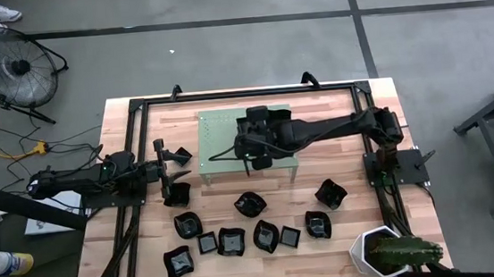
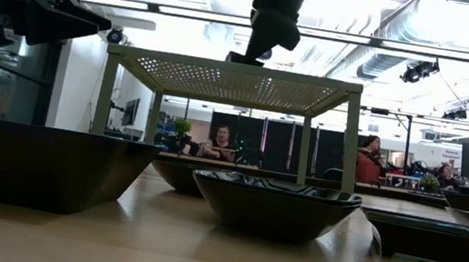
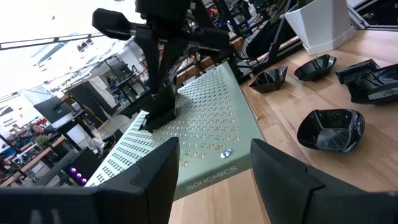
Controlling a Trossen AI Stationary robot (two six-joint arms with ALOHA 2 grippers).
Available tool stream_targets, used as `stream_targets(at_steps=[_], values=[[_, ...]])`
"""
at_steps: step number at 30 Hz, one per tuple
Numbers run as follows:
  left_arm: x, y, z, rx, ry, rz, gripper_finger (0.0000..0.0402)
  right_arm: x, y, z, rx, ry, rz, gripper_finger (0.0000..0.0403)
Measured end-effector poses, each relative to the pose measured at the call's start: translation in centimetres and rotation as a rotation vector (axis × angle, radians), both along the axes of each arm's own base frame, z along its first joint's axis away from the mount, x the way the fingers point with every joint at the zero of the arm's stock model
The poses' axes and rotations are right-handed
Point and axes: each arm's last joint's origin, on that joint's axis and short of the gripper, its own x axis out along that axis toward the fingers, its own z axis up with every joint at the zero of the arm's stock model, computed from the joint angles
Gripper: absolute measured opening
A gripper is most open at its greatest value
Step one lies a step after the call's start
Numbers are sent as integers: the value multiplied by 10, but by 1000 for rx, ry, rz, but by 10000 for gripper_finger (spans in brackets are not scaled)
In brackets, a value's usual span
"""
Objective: Pick & Place Mini shaped plates
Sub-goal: Stack the square plate on top of the other square plate on the shelf
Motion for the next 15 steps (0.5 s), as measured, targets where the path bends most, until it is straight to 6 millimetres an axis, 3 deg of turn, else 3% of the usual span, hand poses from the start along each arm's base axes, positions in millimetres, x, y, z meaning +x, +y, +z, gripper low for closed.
stream_targets(at_steps=[15], values=[[0, 0, -1, 0, 7, -1, 193, 3, 6, -10, 16, 25, 6, 0]])
